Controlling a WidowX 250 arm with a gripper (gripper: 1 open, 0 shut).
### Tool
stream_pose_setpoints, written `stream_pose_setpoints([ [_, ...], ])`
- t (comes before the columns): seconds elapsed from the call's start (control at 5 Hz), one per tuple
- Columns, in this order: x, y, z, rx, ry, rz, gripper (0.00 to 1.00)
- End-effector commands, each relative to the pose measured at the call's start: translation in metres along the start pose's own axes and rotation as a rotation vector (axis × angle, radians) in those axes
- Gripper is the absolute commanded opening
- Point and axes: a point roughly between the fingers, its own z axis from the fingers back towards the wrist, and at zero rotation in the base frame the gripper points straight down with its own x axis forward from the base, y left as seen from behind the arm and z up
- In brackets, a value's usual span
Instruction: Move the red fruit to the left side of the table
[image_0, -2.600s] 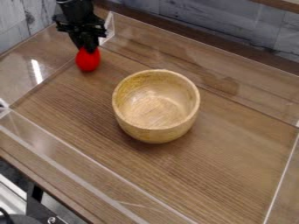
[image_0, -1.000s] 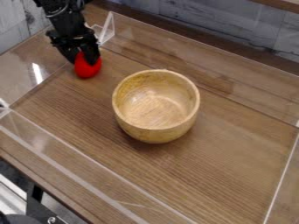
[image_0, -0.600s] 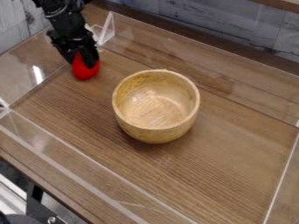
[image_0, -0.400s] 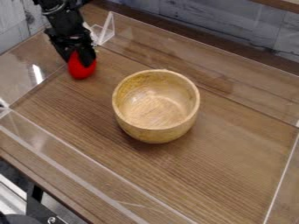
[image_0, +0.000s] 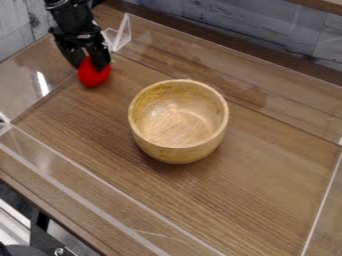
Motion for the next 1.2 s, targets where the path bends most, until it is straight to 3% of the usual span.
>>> stream_pose_setpoints([
  [0.0,0.007,-0.005,0.002,0.014,-0.033,0.001,1.00],
  [0.2,0.008,-0.009,-0.006,0.003,-0.035,0.017,1.00],
  [0.4,0.009,-0.013,-0.007,0.001,-0.024,-0.023,1.00],
  [0.8,0.009,-0.032,0.004,-0.003,-0.005,-0.079,1.00],
  [1.0,0.010,-0.034,0.025,-0.017,0.010,-0.171,1.00],
])
